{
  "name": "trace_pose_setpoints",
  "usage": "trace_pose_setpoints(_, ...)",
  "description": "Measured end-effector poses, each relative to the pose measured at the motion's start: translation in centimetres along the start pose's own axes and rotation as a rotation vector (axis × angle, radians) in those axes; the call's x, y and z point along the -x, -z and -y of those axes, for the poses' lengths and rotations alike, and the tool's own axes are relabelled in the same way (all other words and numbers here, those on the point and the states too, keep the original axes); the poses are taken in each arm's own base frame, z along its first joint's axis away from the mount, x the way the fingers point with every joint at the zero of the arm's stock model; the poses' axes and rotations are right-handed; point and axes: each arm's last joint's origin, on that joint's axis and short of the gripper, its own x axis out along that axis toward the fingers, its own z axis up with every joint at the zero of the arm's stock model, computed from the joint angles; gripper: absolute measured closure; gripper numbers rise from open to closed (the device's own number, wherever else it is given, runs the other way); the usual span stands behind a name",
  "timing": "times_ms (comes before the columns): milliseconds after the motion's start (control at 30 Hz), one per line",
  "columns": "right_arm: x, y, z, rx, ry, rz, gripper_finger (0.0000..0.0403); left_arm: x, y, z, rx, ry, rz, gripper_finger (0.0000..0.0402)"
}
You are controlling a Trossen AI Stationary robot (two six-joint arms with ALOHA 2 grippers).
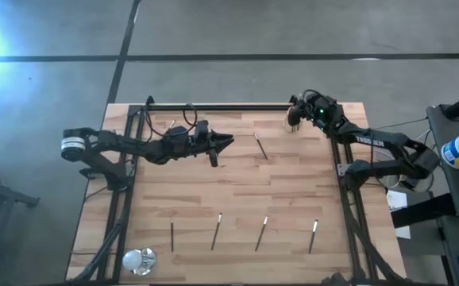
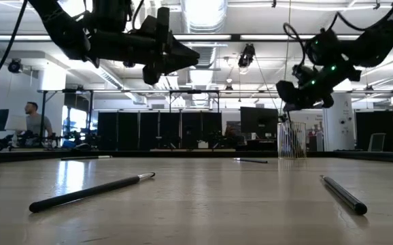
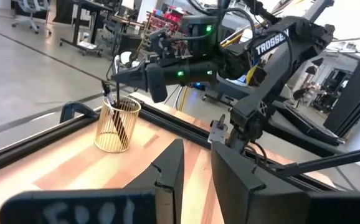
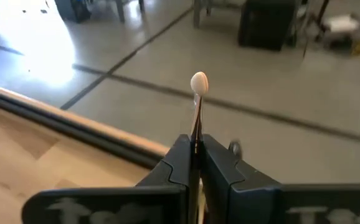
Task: Put items in baskets/containers
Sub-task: Put the black eyeshadow brush into the gold pen holder, then put the black liner brush into the gold pen holder
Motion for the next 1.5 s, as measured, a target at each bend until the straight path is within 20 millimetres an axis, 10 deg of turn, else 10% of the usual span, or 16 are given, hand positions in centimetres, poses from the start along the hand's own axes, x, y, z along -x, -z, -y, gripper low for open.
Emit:
trace_pose_setpoints(700,1.9,-0.6,0.2,-0.095,-0.01,-0.093,0.0294,0.0,0.9,-0.3,-0.002,-0.034,-0.093,0.0329)
trace_pose_setpoints(1100,7.5,3.4,-2.4,0.021,-0.465,-0.006,0.0389,0.6,3.2,-0.7,0.071,-0.161,-0.322,0.0357)
trace_pose_setpoints(1500,10.8,8.3,-3.6,-0.012,-0.738,0.119,0.0394,3.0,5.2,6.6,0.197,-0.519,-0.748,0.0397)
